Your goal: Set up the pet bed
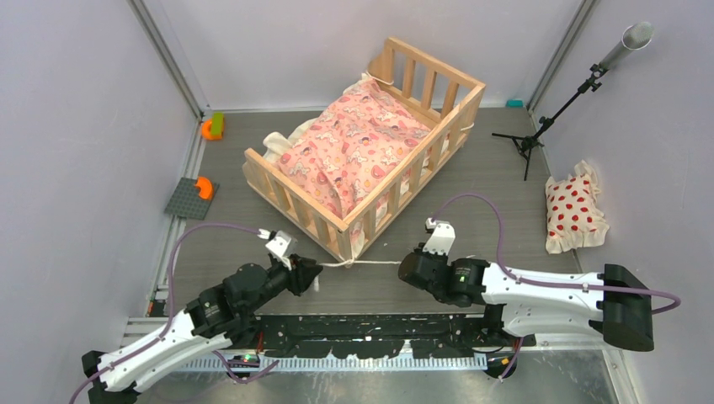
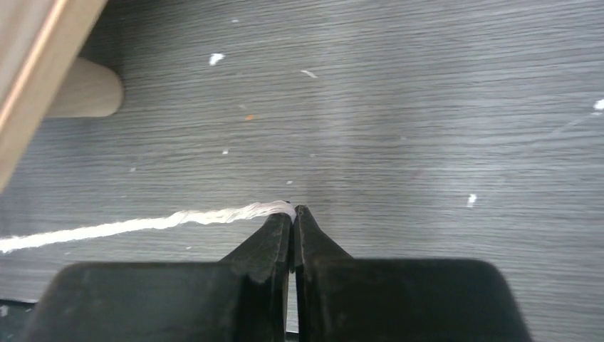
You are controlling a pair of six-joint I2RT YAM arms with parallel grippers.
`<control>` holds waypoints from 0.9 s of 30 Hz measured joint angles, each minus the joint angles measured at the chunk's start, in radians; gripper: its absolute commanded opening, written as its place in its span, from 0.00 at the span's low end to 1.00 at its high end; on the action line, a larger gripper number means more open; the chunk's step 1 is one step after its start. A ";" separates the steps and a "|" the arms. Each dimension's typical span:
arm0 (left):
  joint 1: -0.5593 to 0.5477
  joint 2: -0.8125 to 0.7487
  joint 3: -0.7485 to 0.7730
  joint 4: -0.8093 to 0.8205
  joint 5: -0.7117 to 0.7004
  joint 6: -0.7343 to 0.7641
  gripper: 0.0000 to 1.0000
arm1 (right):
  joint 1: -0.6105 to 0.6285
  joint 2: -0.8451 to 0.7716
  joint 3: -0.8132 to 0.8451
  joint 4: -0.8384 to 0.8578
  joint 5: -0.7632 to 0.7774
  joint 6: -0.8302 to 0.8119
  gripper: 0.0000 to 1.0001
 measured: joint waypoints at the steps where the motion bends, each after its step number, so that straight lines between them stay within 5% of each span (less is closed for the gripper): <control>1: 0.000 0.008 0.000 0.005 0.006 0.005 0.44 | -0.004 -0.002 0.000 -0.026 0.005 -0.010 0.17; 5: 0.001 0.088 0.000 0.051 0.069 0.020 0.63 | -0.013 -0.022 0.000 -0.091 0.018 -0.055 0.36; 14: 0.001 0.197 0.033 0.069 0.180 0.020 0.52 | -0.014 -0.095 0.042 -0.209 0.020 -0.108 0.55; 18: 0.001 0.131 0.061 0.056 0.181 0.016 0.61 | -0.014 -0.140 0.093 -0.277 0.052 -0.108 0.60; 27: 0.002 0.094 0.252 -0.156 -0.083 -0.166 0.72 | -0.014 -0.222 0.396 -0.451 0.183 -0.137 0.66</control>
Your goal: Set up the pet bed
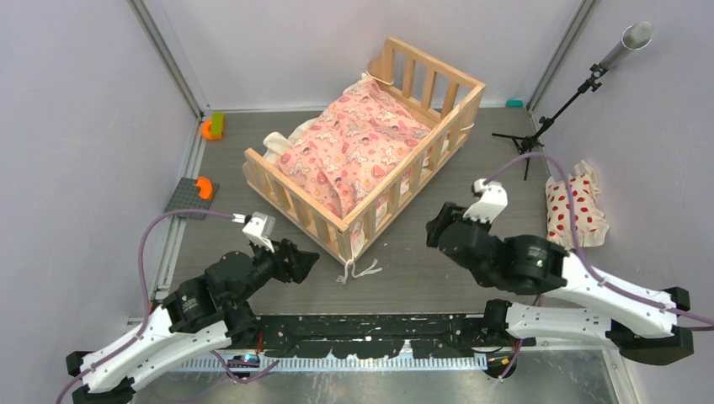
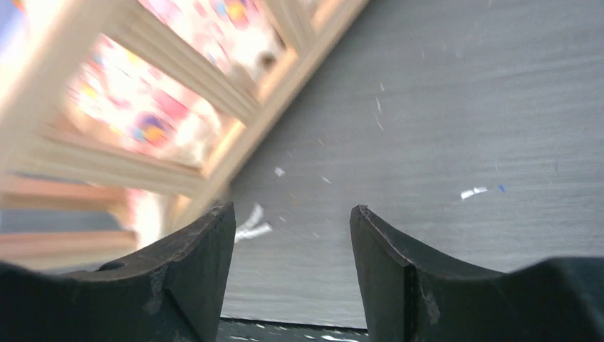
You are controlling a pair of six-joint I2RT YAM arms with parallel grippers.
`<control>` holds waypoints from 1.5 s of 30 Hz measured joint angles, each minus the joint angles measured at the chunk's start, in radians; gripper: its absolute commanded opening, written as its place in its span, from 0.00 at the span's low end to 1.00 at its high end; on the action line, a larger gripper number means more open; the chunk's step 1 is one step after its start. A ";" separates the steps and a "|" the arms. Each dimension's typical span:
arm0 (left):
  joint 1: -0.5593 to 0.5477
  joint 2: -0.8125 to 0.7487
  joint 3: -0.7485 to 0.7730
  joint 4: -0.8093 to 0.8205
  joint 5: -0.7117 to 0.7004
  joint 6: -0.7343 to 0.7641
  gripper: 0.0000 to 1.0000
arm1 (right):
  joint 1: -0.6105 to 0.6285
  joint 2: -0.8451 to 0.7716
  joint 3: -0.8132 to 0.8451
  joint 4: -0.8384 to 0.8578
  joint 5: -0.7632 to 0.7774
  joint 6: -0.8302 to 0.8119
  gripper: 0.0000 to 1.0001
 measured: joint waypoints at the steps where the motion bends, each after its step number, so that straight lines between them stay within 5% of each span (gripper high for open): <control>1: 0.000 0.018 0.020 -0.017 -0.016 -0.010 0.73 | -0.001 0.027 0.080 -0.036 0.020 0.006 0.67; 7: 0.001 0.134 0.125 -0.121 -0.073 -0.058 0.75 | -0.029 0.248 0.533 -0.151 0.091 -0.007 0.68; 11: 0.002 0.140 0.139 -0.142 -0.076 -0.058 0.75 | -0.150 0.386 0.666 -0.140 0.032 -0.059 0.68; 20: 0.002 0.089 0.139 -0.192 -0.075 -0.056 0.75 | -0.301 0.676 0.782 -0.092 -0.160 -0.109 0.68; 29: 0.002 0.013 0.138 -0.204 -0.075 -0.053 0.75 | -0.300 0.692 0.788 -0.098 -0.198 -0.116 0.67; 36: 0.002 0.021 0.138 -0.204 -0.069 -0.050 0.75 | -0.300 0.748 0.820 -0.127 -0.202 -0.095 0.51; 45: 0.002 0.029 0.138 -0.214 -0.064 -0.050 0.75 | -0.294 0.818 0.892 -0.199 -0.176 -0.061 0.49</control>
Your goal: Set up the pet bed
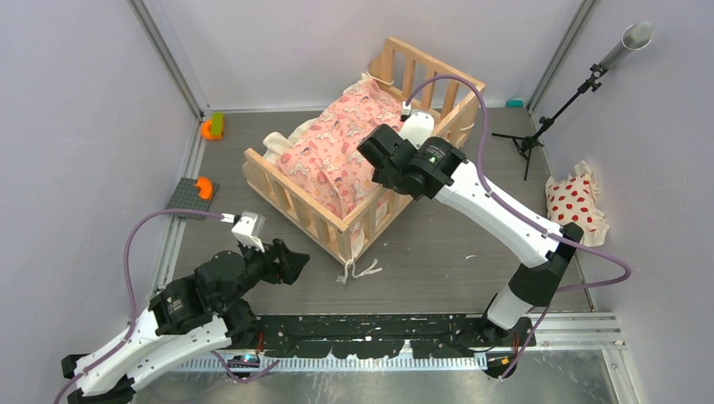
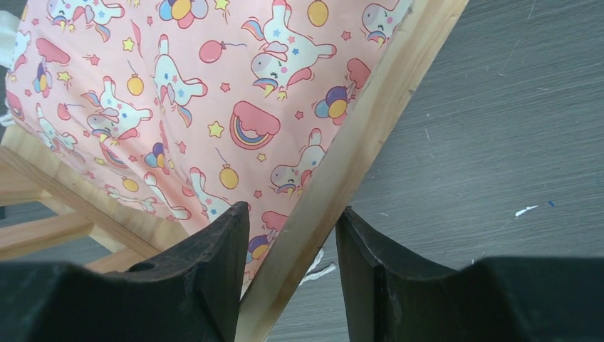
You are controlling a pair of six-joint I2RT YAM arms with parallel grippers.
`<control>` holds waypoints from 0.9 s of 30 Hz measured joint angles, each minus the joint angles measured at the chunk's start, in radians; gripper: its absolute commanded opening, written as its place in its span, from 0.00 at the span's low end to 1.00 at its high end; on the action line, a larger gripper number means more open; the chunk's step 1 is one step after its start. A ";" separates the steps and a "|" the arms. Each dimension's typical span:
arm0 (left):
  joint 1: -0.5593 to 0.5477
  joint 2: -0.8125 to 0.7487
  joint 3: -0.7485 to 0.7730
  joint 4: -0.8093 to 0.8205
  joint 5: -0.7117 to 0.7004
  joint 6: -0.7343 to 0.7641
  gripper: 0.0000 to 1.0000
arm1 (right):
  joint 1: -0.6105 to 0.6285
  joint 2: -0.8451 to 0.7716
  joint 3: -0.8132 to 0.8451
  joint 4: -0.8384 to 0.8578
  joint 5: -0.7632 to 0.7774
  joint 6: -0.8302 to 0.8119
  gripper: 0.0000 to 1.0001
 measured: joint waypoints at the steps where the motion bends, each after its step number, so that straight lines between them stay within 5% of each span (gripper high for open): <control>1: 0.000 0.000 0.000 -0.001 0.000 0.000 0.75 | 0.002 0.006 0.008 -0.009 0.003 0.002 0.49; 8: 0.000 -0.005 0.000 -0.011 0.005 -0.001 0.75 | 0.009 0.080 0.105 -0.111 0.030 0.010 0.47; 10: 0.000 -0.008 0.000 -0.015 0.005 -0.002 0.75 | 0.012 0.102 0.132 -0.140 0.044 0.010 0.27; 14: 0.000 -0.016 0.000 -0.022 0.004 -0.003 0.76 | 0.016 0.117 0.152 -0.164 0.055 0.014 0.02; 27: 0.000 -0.031 0.110 -0.091 0.008 -0.004 0.75 | 0.000 -0.009 -0.014 -0.020 0.048 -0.105 0.01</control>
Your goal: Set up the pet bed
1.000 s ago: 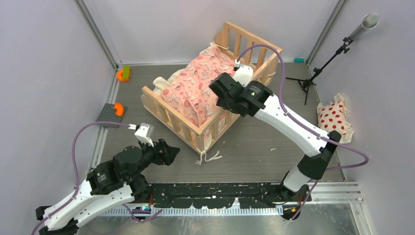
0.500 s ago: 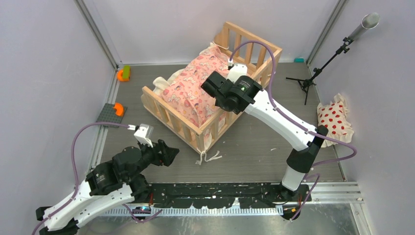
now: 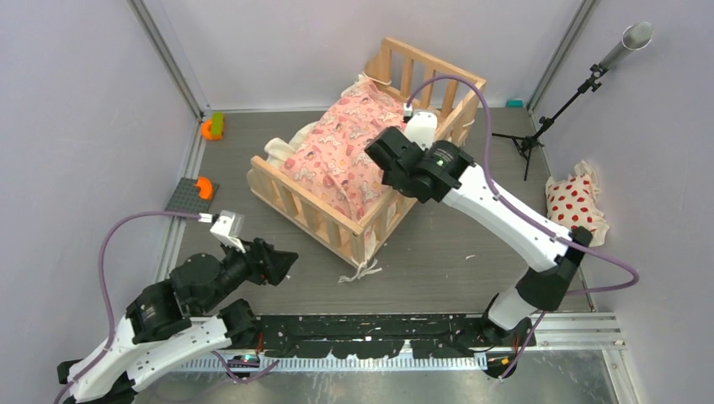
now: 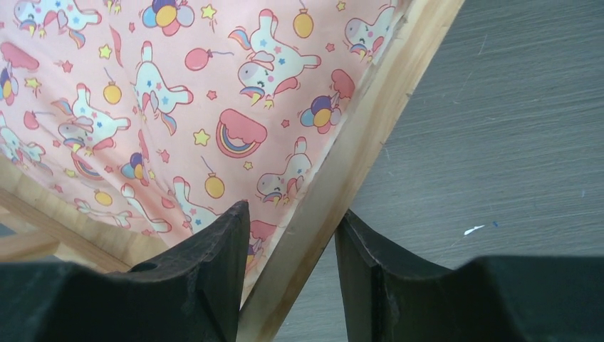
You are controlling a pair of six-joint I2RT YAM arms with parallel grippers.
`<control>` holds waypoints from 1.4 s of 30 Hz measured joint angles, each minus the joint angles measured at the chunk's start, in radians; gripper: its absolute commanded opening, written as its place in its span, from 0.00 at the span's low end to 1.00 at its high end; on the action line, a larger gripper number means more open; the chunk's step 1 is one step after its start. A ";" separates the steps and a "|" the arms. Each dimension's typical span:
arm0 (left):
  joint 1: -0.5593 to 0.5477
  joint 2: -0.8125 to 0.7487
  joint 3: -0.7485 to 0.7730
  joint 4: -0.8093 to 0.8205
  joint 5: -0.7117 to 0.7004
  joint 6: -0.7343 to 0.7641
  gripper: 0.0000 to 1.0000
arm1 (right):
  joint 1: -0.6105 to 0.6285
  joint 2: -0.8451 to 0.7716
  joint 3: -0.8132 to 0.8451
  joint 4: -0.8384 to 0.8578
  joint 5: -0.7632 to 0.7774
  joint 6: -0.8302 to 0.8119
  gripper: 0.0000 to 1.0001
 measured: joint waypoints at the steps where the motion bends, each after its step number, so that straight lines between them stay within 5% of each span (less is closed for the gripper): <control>1: 0.000 -0.008 0.013 -0.006 0.001 0.000 0.74 | -0.003 -0.026 -0.031 0.019 -0.001 -0.014 0.01; 9: 0.000 -0.105 0.099 -0.027 0.013 0.005 0.72 | -0.078 -0.266 -0.269 0.093 0.010 -0.179 0.01; 11: 0.000 -0.111 0.109 -0.027 0.010 0.005 0.72 | -0.142 -0.290 -0.276 0.064 -0.034 -0.214 0.24; 14: 0.000 -0.110 0.111 -0.033 0.010 0.006 0.72 | -0.239 -0.280 -0.269 0.020 -0.083 -0.224 0.44; 19: 0.000 -0.095 0.111 -0.042 0.016 0.005 0.73 | -0.280 -0.214 -0.239 -0.042 -0.145 -0.216 0.52; 25: 0.000 -0.090 0.111 -0.042 0.019 0.005 0.73 | -0.279 -0.195 -0.216 -0.075 -0.153 -0.199 0.43; 29: 0.000 -0.090 0.105 -0.040 0.019 0.005 0.72 | -0.281 -0.198 -0.210 -0.105 -0.148 -0.183 0.02; 32: 0.000 -0.084 0.094 -0.040 0.027 0.005 0.73 | -0.298 -0.202 -0.212 -0.103 -0.150 -0.121 0.01; 42: 0.000 -0.060 0.093 -0.039 0.037 0.006 0.72 | -0.312 -0.279 -0.297 0.056 -0.228 -0.349 0.01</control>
